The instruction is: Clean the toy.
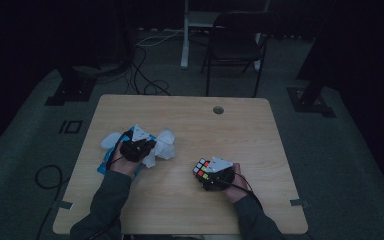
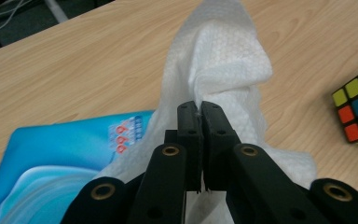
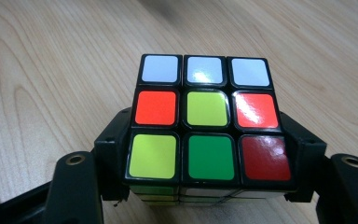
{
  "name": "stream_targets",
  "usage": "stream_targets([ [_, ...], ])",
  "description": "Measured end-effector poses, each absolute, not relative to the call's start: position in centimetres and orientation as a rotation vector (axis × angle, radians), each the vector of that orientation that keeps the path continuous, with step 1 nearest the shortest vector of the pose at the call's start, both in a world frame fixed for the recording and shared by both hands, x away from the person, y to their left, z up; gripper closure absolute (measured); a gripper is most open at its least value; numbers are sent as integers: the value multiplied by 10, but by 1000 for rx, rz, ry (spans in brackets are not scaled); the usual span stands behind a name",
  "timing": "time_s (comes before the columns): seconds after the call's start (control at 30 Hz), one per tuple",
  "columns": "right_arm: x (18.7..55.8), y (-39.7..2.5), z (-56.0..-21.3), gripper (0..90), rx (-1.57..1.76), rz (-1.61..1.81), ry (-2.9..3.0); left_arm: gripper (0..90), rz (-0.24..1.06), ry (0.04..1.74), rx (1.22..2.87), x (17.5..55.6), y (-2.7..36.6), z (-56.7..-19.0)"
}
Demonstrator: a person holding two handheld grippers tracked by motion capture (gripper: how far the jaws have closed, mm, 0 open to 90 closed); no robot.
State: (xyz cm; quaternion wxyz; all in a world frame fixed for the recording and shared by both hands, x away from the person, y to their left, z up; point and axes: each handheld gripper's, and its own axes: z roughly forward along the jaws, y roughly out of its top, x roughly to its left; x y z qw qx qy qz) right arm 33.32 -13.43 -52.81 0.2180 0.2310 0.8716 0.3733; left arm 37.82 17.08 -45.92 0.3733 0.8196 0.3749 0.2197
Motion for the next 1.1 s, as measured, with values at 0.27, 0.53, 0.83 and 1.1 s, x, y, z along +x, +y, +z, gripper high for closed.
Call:
stream_targets([
  [0.27, 328, -130, -526, 337, 593, 1012, 2400, 882, 519, 911, 2103, 377, 156, -455],
  [0.53, 320, -121, -524, 337, 502, 969, 2381, 881, 478, 830, 2113, 375, 135, -446],
  [0.83, 312, -113, -521, 338, 430, 931, 2346, 881, 427, 749, 2130, 373, 106, -445],
  [1.1, 305, -105, -519, 338, 348, 886, 2295, 879, 371, 679, 2143, 369, 81, -449],
])
